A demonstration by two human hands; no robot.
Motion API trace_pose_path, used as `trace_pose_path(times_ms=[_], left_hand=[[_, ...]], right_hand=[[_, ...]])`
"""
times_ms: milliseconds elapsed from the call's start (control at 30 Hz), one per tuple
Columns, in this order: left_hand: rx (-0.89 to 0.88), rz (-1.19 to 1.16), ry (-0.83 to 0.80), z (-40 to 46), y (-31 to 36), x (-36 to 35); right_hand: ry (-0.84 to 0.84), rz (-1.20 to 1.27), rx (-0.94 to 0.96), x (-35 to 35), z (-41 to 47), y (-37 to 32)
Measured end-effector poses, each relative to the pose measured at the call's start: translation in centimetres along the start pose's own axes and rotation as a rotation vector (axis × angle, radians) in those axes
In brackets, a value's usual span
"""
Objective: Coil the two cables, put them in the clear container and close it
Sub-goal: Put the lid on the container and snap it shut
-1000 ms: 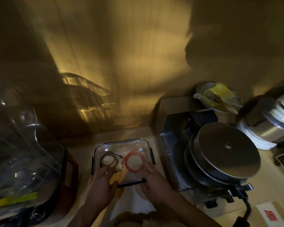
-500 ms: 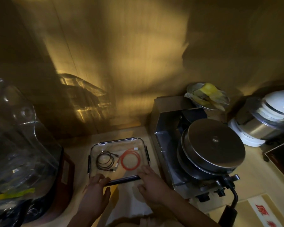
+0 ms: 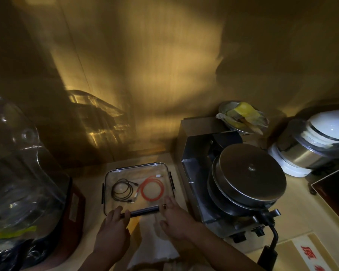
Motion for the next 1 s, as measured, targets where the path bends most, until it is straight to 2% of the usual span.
trace_pose_path(times_ms=[133,300,1000], left_hand=[[0.022,0.082,-0.07,1.0,-0.6,-0.4],[0.052,0.067,-0.138,2.1,-1.3,-0.7],[0.082,0.053,-0.14,6.0,-2.8,-0.4]], right_hand=[[-0.003,-0.033,-0.008,0.5,0.9,0.0],[-0.006,-0.057,-0.013,1.3,2.2,0.0],[0.0,-0.132,-0.04,3.0,6.1,0.4]])
Point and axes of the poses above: each hand's wrist, its own z-axis towards the middle knuckle, its own x-axis out of the back of the hand, y = z × x, the point moved 7 cm from there along z, towards the middle knuckle, and after that the axes turned 11 degrees about z, right-handed, at the moved point
